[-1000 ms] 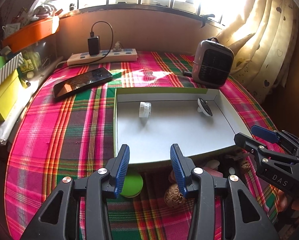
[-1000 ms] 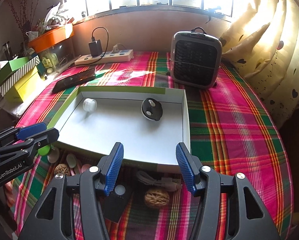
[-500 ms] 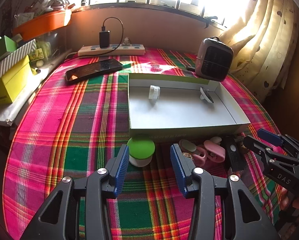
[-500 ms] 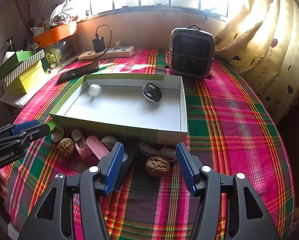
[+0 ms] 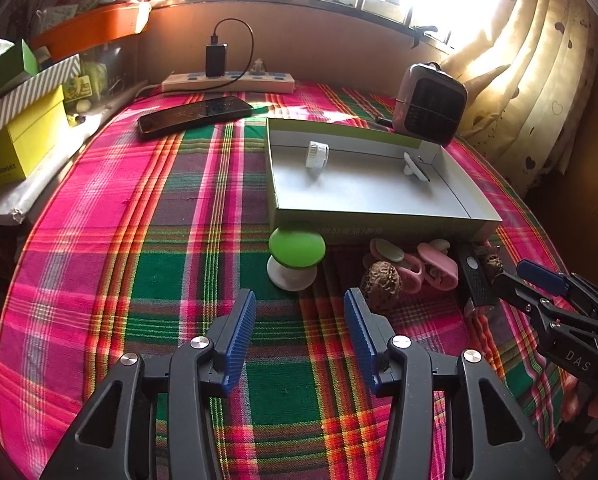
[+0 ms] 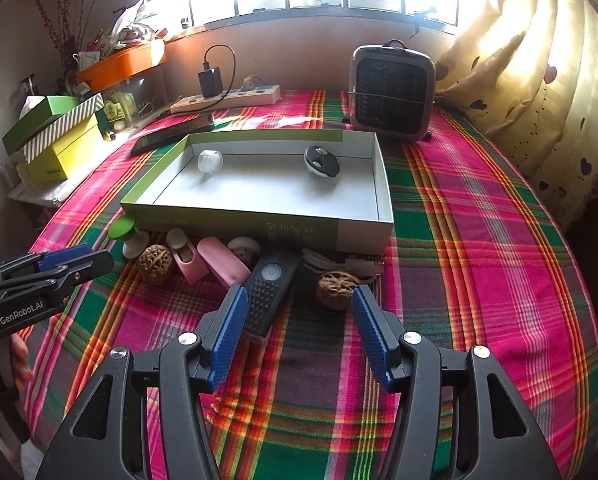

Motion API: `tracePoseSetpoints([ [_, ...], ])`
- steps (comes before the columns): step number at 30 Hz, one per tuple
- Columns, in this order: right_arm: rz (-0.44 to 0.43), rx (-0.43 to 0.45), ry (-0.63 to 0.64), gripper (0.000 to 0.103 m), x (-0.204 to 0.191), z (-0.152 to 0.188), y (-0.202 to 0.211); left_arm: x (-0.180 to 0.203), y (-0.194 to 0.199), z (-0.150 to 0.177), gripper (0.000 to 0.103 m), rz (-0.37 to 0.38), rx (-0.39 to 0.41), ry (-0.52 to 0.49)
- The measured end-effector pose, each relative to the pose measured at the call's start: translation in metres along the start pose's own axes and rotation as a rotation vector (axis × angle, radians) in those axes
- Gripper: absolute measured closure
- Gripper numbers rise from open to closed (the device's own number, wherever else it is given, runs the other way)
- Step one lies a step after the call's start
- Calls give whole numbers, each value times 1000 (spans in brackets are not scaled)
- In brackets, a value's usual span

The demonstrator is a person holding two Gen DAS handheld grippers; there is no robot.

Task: Organize objects
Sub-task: 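Withdraw both tools from the tray back toward the remaining objects, then grasp the green-topped suction stand with the left tool while the right tool grasps the black ribbed remote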

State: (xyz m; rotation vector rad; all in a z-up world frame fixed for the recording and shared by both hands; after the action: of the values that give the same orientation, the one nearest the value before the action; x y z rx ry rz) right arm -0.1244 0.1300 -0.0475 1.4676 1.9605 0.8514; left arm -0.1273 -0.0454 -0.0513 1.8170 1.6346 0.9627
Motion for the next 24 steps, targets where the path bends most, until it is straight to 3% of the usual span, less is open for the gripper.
tracePoseSetpoints([
  [24, -8, -66, 37, 44, -19, 12, -25, -2, -17, 6, 56, 6, -36, -5],
])
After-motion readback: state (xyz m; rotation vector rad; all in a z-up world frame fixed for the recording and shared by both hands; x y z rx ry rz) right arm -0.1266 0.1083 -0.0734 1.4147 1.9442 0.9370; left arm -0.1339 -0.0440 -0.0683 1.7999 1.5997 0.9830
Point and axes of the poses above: each gripper's, at about its wrist camera, not at the fingertips, and y roughly against the way its jaws point, x to its right, z to its underside, the point moved 10 cm from there along -y, roughly the way its jaws point, and after that the axes turned 3 degrees about -x, right-handed, at the moved point
